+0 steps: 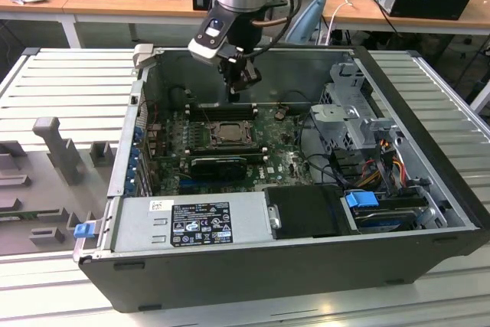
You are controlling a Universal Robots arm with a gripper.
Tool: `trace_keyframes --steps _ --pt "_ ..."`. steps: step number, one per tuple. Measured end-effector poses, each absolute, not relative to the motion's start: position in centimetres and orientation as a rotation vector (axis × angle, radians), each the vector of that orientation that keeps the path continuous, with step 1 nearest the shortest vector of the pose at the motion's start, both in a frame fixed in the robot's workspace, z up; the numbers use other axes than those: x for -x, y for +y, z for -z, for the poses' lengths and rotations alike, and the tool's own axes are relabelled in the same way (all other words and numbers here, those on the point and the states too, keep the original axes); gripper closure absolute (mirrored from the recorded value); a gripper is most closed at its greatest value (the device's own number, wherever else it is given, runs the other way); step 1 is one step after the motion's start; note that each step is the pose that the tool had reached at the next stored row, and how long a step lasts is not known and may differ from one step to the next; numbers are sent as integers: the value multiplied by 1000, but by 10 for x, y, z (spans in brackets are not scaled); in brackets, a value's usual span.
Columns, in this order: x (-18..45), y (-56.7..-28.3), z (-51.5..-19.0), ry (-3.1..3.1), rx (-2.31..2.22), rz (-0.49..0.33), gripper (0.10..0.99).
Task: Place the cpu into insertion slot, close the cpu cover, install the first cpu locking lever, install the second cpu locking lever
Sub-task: 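Install the first cpu locking lever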
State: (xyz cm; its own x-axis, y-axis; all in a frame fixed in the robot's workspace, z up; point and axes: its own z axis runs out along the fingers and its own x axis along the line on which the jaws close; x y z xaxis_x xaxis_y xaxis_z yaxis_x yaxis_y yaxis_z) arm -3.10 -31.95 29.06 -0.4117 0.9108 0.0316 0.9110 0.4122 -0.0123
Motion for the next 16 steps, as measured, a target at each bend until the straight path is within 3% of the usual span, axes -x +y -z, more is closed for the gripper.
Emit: trace_keyframes --steps 16 --pt "31 -320 -289 -2822 1353 25 980"
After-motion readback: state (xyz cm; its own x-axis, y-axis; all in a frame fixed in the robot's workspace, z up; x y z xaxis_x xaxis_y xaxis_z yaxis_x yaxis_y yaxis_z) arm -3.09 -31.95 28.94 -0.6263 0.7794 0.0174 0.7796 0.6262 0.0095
